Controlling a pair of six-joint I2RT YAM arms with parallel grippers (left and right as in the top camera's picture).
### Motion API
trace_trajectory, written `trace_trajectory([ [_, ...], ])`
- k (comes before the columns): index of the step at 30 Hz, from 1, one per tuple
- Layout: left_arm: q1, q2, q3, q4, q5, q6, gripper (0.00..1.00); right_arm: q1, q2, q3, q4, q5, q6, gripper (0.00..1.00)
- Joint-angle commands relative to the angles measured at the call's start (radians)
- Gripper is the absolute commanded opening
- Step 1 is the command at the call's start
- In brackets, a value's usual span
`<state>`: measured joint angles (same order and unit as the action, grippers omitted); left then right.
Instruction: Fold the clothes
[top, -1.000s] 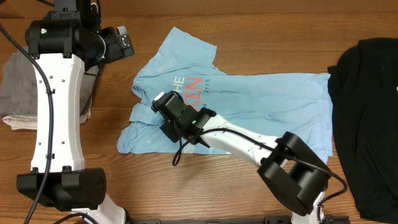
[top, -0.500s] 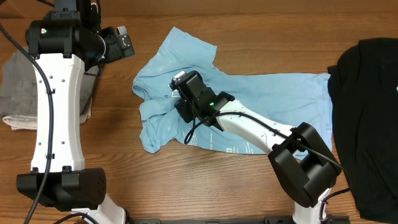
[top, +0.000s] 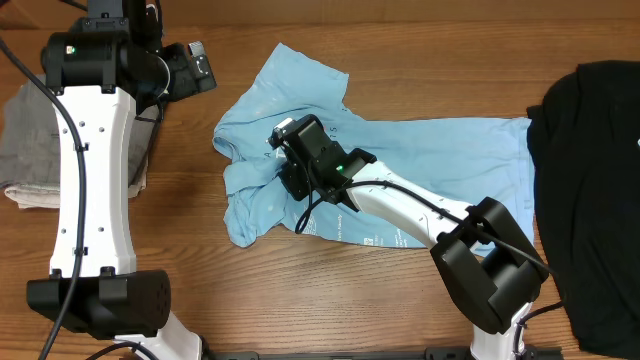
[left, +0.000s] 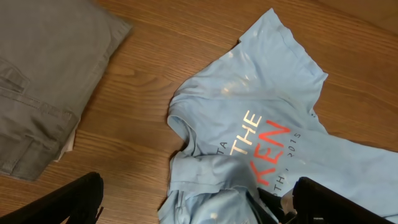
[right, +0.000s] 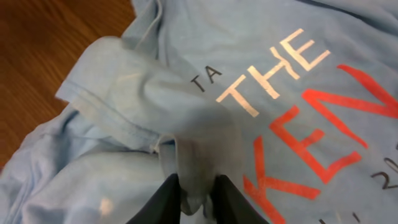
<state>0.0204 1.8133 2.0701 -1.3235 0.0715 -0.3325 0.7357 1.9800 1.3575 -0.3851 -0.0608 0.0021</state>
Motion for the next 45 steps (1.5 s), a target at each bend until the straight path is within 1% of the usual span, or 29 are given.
trace_trajectory([
  [1,0.005,-0.007,0.013,0.0,0.003,0.022,1.0,0.003,-0.031,0.024,0.007,-0.039,0.003,0.22],
  [4,0.005,-0.007,0.013,0.0,0.003,0.022,1.0,0.003,-0.031,0.024,0.012,-0.039,0.003,0.21],
  [6,0.005,-0.007,0.013,0.0,0.003,0.022,1.0,0.003,-0.031,0.024,0.018,-0.038,0.003,0.14],
  [8,0.005,-0.007,0.013,0.0,0.003,0.022,1.0,0.003,-0.031,0.024,0.026,-0.038,0.003,0.1],
  [15,0.005,-0.007,0.013,0.0,0.003,0.022,1.0,-0.022,-0.031,0.024,0.06,-0.038,0.003,0.09],
  [17,0.005,-0.007,0.013,0.0,0.003,0.022,1.0,-0.029,-0.031,0.024,0.064,-0.037,0.002,0.14],
  [19,0.005,-0.007,0.013,0.0,0.003,0.022,1.0,-0.036,-0.031,0.024,0.067,-0.035,0.003,0.15],
  [26,0.005,-0.007,0.013,0.0,0.003,0.022,1.0,-0.063,-0.019,0.024,0.071,-0.023,0.003,0.15],
  [30,0.005,-0.007,0.013,0.0,0.003,0.022,1.0,-0.078,0.025,0.024,0.078,-0.019,0.003,0.16],
  [35,0.005,-0.007,0.013,0.0,0.003,0.022,1.0,-0.098,0.085,0.024,0.11,-0.014,0.005,0.24],
  [39,0.005,-0.007,0.013,0.0,0.003,0.022,1.0,-0.131,0.097,0.024,0.146,0.082,0.139,0.24],
  [41,0.005,-0.007,0.013,0.0,0.003,0.022,1.0,-0.152,0.097,0.024,0.168,0.082,0.181,0.24],
  [44,0.005,-0.007,0.013,0.0,0.003,0.022,1.0,-0.18,0.097,0.025,0.181,0.082,0.213,0.33],
  [45,0.005,-0.007,0.013,0.0,0.003,0.022,1.0,-0.19,0.095,0.027,0.182,0.071,0.217,0.39],
])
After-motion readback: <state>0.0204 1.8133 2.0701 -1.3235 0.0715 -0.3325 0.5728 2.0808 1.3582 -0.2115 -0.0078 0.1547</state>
